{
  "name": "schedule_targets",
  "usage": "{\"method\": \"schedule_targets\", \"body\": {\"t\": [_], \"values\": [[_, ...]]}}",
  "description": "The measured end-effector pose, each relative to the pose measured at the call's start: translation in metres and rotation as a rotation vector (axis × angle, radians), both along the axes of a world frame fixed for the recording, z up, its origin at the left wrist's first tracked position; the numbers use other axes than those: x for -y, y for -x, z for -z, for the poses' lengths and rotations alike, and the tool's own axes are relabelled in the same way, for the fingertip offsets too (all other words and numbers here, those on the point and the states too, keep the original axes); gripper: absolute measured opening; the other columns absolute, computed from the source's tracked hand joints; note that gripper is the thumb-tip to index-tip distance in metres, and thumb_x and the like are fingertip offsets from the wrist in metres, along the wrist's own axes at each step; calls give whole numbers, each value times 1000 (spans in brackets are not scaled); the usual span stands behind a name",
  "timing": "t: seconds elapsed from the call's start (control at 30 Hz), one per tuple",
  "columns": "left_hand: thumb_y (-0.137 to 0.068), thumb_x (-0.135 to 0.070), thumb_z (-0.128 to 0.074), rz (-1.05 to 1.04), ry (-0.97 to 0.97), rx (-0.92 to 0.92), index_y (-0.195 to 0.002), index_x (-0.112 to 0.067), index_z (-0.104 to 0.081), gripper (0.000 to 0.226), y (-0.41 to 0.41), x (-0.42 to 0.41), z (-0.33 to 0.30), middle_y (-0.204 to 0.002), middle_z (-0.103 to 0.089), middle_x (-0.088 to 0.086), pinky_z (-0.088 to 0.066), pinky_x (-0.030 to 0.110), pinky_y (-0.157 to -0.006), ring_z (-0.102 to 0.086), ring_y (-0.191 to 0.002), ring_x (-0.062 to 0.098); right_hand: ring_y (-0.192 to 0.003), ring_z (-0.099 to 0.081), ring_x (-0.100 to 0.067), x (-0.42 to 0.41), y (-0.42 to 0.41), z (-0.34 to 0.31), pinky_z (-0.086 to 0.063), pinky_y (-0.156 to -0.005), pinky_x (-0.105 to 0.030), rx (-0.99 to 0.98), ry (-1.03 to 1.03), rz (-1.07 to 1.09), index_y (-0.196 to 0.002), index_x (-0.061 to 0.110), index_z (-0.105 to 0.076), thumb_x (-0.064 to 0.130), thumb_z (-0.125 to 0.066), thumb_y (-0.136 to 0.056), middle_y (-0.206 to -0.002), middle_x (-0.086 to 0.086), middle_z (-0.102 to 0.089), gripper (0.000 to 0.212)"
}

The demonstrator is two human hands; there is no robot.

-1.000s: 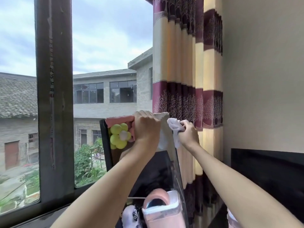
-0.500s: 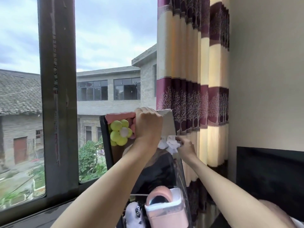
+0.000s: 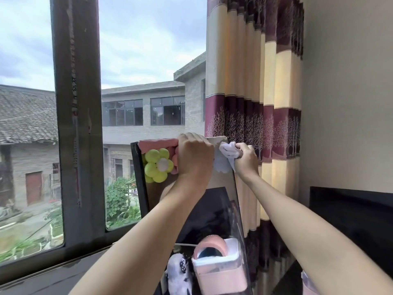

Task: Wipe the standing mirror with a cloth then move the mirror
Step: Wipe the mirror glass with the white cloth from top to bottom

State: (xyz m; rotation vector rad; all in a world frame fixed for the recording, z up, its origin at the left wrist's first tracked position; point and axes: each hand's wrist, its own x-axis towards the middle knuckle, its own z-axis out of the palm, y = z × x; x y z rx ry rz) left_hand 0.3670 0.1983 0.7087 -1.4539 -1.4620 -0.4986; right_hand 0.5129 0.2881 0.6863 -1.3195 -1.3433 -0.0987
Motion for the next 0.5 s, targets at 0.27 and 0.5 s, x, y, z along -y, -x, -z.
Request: {"method": "schedule_targets", "body": {"t": [0.27, 0.5], "values": [[-83, -6, -32, 39, -29, -85, -98, -11, -65, 37, 3, 6, 0, -88, -67, 3, -46, 26, -73, -62, -82, 18, -102, -58, -23, -3, -10, 105, -47, -81, -27, -121, 281, -198, -114, 11, -59, -2, -50, -88, -113, -9, -63, 31], [-87, -2, -23, 72, -47, -102, -110, -3, -57, 41, -4, 5, -2, -101, -64, 8, -45, 30, -82, -60, -93, 23, -89, -54, -24, 25, -21, 125, -37, -73, -27, -183, 285, -6, -104, 4, -59, -2, -38, -90, -105, -17, -63, 26]]}}
